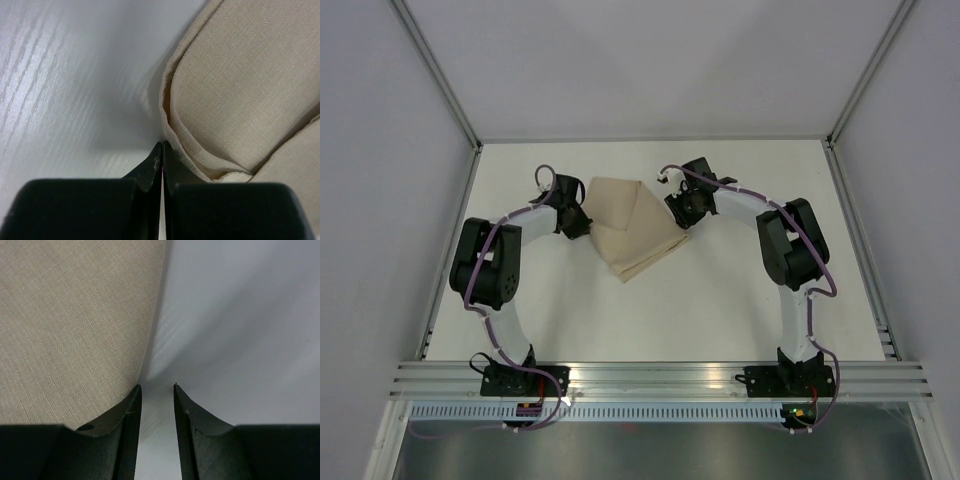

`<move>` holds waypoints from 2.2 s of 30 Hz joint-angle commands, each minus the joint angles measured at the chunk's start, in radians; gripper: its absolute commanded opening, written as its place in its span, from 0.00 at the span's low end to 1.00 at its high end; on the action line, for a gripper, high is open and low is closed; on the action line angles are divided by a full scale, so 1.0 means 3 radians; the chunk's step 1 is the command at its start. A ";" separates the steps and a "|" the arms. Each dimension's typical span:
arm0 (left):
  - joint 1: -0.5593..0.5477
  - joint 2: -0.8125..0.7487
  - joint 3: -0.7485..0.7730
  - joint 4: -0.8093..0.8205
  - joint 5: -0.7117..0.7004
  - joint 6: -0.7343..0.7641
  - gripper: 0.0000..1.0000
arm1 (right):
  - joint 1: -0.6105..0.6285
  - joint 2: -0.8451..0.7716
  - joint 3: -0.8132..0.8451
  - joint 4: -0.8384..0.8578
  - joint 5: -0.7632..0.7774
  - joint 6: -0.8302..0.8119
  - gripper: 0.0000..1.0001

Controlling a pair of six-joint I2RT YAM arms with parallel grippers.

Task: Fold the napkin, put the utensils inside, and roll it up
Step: Fold the napkin, then roll the napkin with the utensil

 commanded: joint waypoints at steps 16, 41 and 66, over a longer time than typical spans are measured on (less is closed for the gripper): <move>-0.0213 0.0808 0.1172 -0.0523 0.0534 0.0834 0.02 | 0.0383 -0.0872 -0.0895 -0.0344 -0.0187 -0.0188 0.38; 0.0145 -0.0929 0.0728 -0.0176 0.0835 0.1059 0.53 | 0.0484 -0.1782 -0.1044 -0.0175 0.0212 -0.0504 0.63; 0.0145 -0.2705 0.0425 -0.0196 0.0968 0.1121 0.68 | 0.1743 -0.1000 -0.1310 0.0740 0.0810 -0.1006 0.65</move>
